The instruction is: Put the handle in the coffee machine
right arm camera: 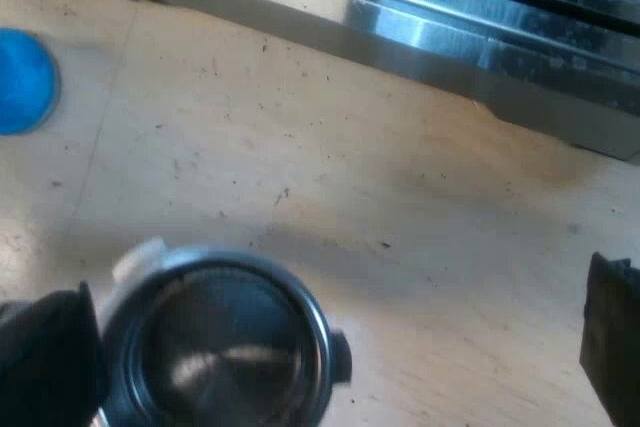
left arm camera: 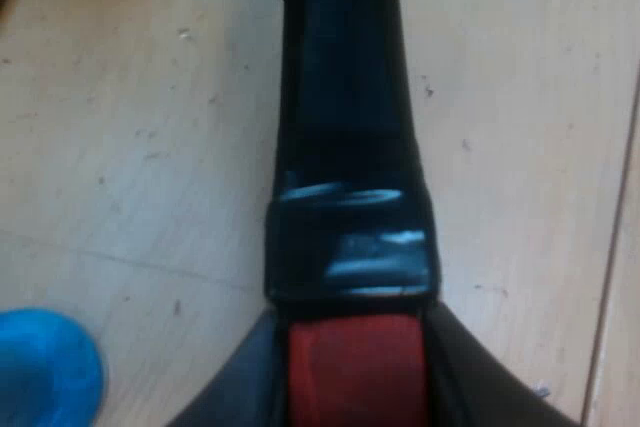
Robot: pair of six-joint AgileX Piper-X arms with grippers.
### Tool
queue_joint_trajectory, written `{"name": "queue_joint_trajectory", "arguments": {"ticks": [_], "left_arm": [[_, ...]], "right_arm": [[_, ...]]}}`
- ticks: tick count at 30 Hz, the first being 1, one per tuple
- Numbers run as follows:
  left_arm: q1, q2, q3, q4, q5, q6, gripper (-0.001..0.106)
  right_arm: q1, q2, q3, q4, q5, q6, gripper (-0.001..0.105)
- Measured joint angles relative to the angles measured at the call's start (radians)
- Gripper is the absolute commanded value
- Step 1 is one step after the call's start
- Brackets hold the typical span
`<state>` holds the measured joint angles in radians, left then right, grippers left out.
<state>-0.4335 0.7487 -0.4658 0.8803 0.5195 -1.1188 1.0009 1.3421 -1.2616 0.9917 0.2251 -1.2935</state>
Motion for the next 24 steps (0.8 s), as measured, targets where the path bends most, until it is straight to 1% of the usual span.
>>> {"name": "queue_joint_trajectory", "arguments": {"ticks": [3,5,6,8,9,10,12,14,15,16,17,18,20,22,23,24], "left_arm": [[0.034,0.000,0.000,0.004,0.000,0.000,0.000],[0.086,0.000,0.000,0.024,0.000,0.006,0.000],[0.094,0.000,0.000,0.030,0.000,0.014,0.000],[0.141,0.000,-0.004,0.088,0.000,0.079,0.000],[0.158,0.000,-0.005,0.109,0.000,0.089,0.000],[0.177,0.000,-0.005,0.134,0.005,0.104,0.000],[0.198,0.000,-0.010,0.153,0.010,0.108,0.000],[0.257,0.000,-0.020,0.176,0.037,0.109,0.000],[0.268,0.000,-0.023,0.178,0.042,0.109,0.000],[0.279,0.000,-0.025,0.180,0.049,0.109,0.000],[0.333,0.000,-0.038,0.183,0.057,0.114,0.000],[0.351,0.000,-0.043,0.183,0.056,0.117,0.000],[0.402,0.000,-0.063,0.183,0.056,0.133,0.000],[0.415,0.000,-0.070,0.183,0.056,0.147,0.000],[0.423,0.000,-0.074,0.183,0.056,0.155,0.000],[0.433,0.000,-0.085,0.178,0.056,0.162,0.000]], "right_arm": [[0.000,0.000,0.000,0.000,0.002,0.000,0.100],[0.000,0.000,0.000,-0.002,0.003,0.000,0.100],[0.000,0.000,0.000,-0.001,0.003,0.000,0.100],[0.004,-0.002,0.000,-0.001,0.003,0.000,0.100],[0.006,-0.005,0.000,-0.001,0.003,0.000,0.100],[0.012,-0.007,0.000,-0.006,0.017,-0.003,0.100],[0.039,-0.014,0.000,-0.022,0.064,-0.005,0.100],[0.058,-0.019,0.000,-0.033,0.104,-0.008,0.100],[0.066,-0.021,0.000,-0.037,0.109,-0.008,0.100],[0.110,-0.026,0.000,-0.064,0.208,-0.008,0.100],[0.136,-0.025,0.000,-0.083,0.269,-0.008,0.100],[0.140,-0.025,0.000,-0.085,0.287,-0.008,0.100],[0.183,-0.025,0.000,-0.116,0.378,-0.008,0.100],[0.200,-0.025,0.000,-0.136,0.421,-0.008,0.100],[0.214,-0.025,0.000,-0.155,0.471,-0.008,0.100],[0.221,-0.025,0.000,-0.166,0.489,-0.008,0.100]]}}
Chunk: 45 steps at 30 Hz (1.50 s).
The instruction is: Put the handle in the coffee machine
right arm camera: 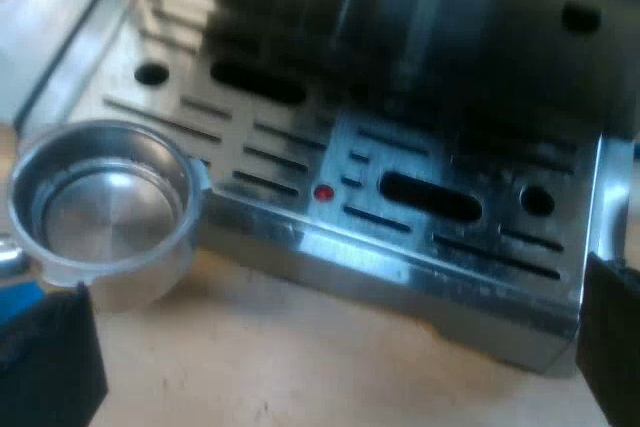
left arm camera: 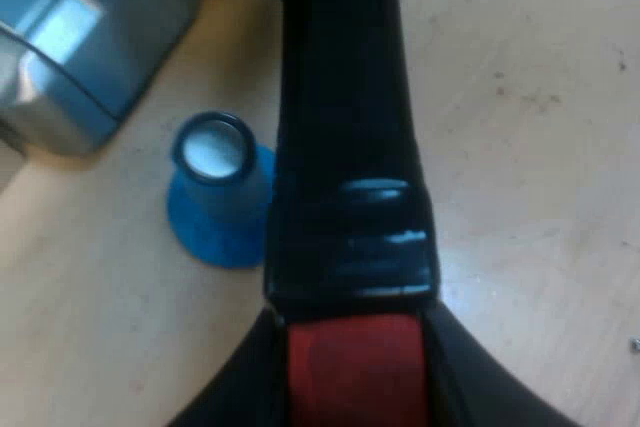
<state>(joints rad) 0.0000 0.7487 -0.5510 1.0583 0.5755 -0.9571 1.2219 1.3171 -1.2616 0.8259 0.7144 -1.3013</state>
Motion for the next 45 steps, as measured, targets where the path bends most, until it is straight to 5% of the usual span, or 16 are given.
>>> {"name": "queue_joint_trajectory", "arguments": {"ticks": [5,12,17,27,45], "left_arm": [[0.000,0.000,-0.006,-0.031,0.007,0.000,0.000],[0.000,0.057,-0.016,-0.073,0.030,0.000,0.000],[0.000,0.109,-0.026,-0.082,0.032,0.000,0.000],[0.000,0.218,-0.127,-0.181,0.044,0.000,0.000],[0.045,0.395,-0.170,-0.231,0.054,0.063,0.000]], "right_arm": [[0.051,-0.003,0.015,-0.072,0.125,0.007,0.100],[0.081,-0.003,0.073,-0.170,0.166,0.007,0.100],[0.099,-0.003,0.245,-0.477,0.167,-0.016,0.100],[0.099,-0.002,0.469,-0.968,0.170,-0.260,0.100],[0.087,0.326,0.477,-1.649,0.243,-0.449,0.100]]}}
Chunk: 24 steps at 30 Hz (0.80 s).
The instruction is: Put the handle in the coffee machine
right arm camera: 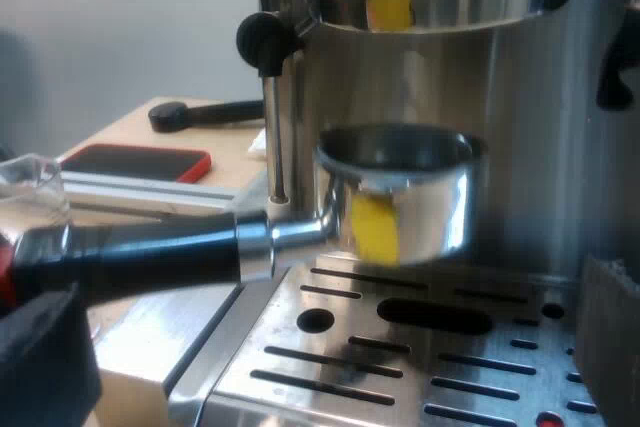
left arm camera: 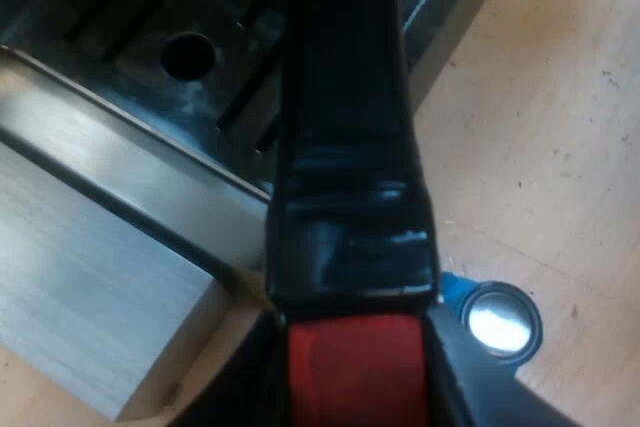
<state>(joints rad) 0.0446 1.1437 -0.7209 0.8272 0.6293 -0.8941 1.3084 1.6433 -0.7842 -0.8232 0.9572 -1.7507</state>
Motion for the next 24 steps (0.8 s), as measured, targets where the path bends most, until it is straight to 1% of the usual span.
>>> {"name": "queue_joint_trajectory", "arguments": {"ticks": [3,4,8,9,10,11,15,20,22,24], "left_arm": [[0.000,0.020,-0.017,0.002,0.000,0.024,0.000],[0.000,0.028,-0.031,0.002,0.000,0.037,0.000],[0.000,0.050,-0.057,0.002,0.000,0.049,0.000],[0.000,0.060,-0.067,0.000,0.000,0.052,0.000],[0.000,0.104,-0.095,-0.004,0.000,0.059,0.000],[0.000,0.112,-0.099,-0.004,0.000,0.060,0.000],[0.000,0.152,-0.141,-0.001,0.000,0.078,0.000],[0.000,0.175,-0.176,-0.005,0.000,0.093,0.000],[0.001,0.194,-0.187,-0.005,0.000,0.102,0.000],[0.001,0.204,-0.193,-0.005,0.000,0.107,0.000]], "right_arm": [[-0.018,0.037,-0.008,-0.048,0.000,-0.001,0.100],[-0.031,0.063,-0.021,-0.075,0.004,-0.020,0.100],[-0.049,0.104,-0.053,-0.097,0.004,-0.040,0.100],[-0.052,0.111,-0.063,-0.101,0.004,-0.043,0.100],[-0.054,0.116,-0.063,-0.101,0.004,-0.045,0.100],[-0.062,0.146,-0.101,-0.108,0.004,-0.050,0.100],[-0.073,0.198,-0.142,-0.132,0.010,-0.052,0.100],[-0.090,0.245,-0.153,-0.193,0.005,-0.072,0.100],[-0.099,0.251,-0.153,-0.220,0.005,-0.097,0.100],[-0.104,0.251,-0.153,-0.229,0.005,-0.098,0.100]]}}
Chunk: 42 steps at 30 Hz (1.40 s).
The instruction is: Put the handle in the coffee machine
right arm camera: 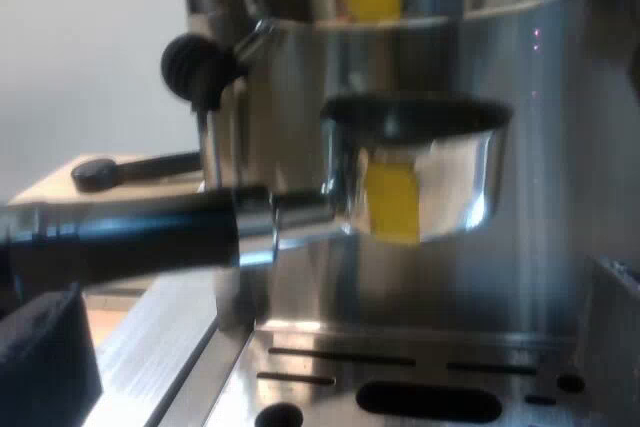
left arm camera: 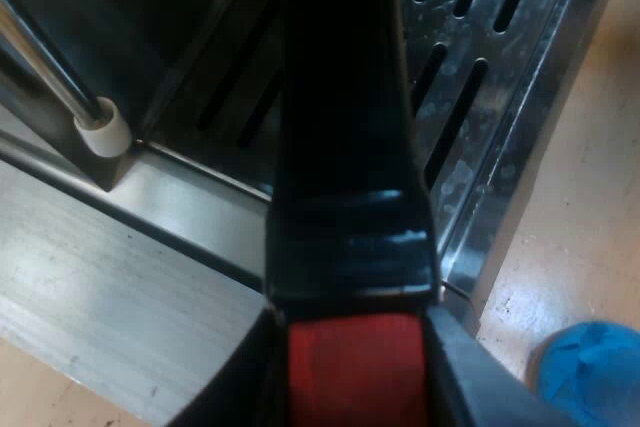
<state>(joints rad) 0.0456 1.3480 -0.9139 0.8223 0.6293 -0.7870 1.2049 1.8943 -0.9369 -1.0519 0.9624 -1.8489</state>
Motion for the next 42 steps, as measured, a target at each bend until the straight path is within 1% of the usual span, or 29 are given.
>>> {"name": "queue_joint_trajectory", "arguments": {"ticks": [5,7,10,14,18,21,29,31,39,42], "left_arm": [[0.000,0.004,-0.009,0.000,0.000,0.002,0.000],[0.000,0.004,-0.009,0.000,0.005,0.002,0.000],[0.000,0.004,-0.009,0.006,0.010,0.002,0.000],[0.000,0.004,-0.009,0.008,0.014,0.002,0.000],[0.000,0.004,-0.041,0.055,0.029,0.002,0.000],[0.000,0.004,-0.059,0.055,0.038,0.002,0.000],[0.002,-0.004,-0.064,0.087,0.041,0.002,0.000],[0.010,-0.010,-0.064,0.091,0.051,0.003,0.000],[0.051,-0.019,-0.064,0.091,0.052,0.003,0.000],[0.056,-0.020,-0.067,0.091,0.055,0.016,0.000]], "right_arm": [[-0.009,0.000,0.000,-0.004,-0.004,-0.006,0.100],[-0.011,0.000,0.000,-0.009,-0.024,-0.039,0.100],[-0.011,0.000,0.000,-0.029,-0.040,-0.061,0.100],[-0.011,0.000,0.000,-0.035,-0.040,-0.064,0.100],[-0.011,0.000,0.000,-0.036,-0.039,-0.067,0.100],[-0.011,0.000,0.000,-0.036,-0.038,-0.067,0.100],[-0.011,0.000,0.000,-0.036,-0.038,-0.070,0.100],[-0.011,0.000,0.000,-0.036,-0.038,-0.069,0.100],[-0.011,0.000,0.000,-0.036,-0.038,-0.073,0.100],[-0.011,0.000,0.000,-0.036,-0.038,-0.073,0.100]]}}
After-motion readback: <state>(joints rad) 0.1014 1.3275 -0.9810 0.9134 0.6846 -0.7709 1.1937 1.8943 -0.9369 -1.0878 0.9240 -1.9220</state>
